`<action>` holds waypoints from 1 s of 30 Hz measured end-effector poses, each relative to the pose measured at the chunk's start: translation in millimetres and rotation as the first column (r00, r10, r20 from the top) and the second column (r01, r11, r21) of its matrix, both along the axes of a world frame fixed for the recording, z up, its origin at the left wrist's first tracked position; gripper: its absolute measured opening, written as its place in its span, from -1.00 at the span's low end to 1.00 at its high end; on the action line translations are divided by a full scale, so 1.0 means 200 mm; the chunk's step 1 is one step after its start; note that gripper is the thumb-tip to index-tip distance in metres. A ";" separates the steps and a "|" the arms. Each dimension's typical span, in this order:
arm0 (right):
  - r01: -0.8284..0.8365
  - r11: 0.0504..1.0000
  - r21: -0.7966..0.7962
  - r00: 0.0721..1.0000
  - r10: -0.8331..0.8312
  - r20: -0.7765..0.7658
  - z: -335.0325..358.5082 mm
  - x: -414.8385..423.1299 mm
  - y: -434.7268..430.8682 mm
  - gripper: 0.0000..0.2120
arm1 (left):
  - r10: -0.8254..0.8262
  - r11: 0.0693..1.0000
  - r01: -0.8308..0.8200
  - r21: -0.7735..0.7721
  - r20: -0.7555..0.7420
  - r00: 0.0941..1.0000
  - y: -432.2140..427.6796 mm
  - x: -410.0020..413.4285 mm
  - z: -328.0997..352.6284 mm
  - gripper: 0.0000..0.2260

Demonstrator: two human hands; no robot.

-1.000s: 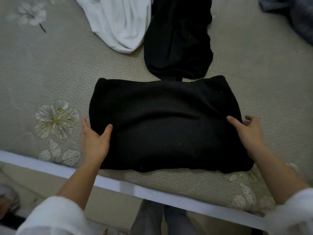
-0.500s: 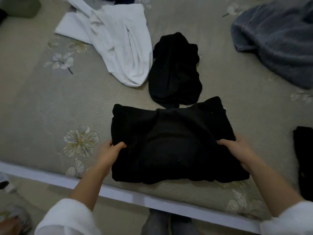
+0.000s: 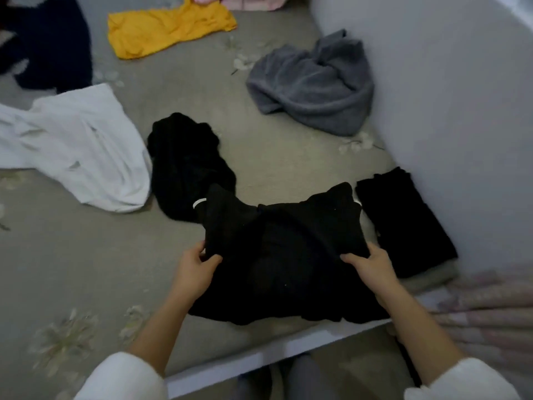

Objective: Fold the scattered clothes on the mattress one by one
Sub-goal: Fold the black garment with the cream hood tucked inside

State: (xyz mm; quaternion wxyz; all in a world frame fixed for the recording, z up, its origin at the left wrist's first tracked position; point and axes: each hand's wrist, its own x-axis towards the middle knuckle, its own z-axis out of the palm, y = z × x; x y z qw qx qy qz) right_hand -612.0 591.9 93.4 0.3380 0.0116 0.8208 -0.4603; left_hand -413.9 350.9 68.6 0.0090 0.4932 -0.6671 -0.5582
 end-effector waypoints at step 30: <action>0.747 0.570 0.343 0.615 -0.788 -0.029 -0.59 -0.71 0.80 -0.57 | -0.657 0.606 0.685 -0.403 0.232 0.718 0.85 -2.32 -0.26 -0.46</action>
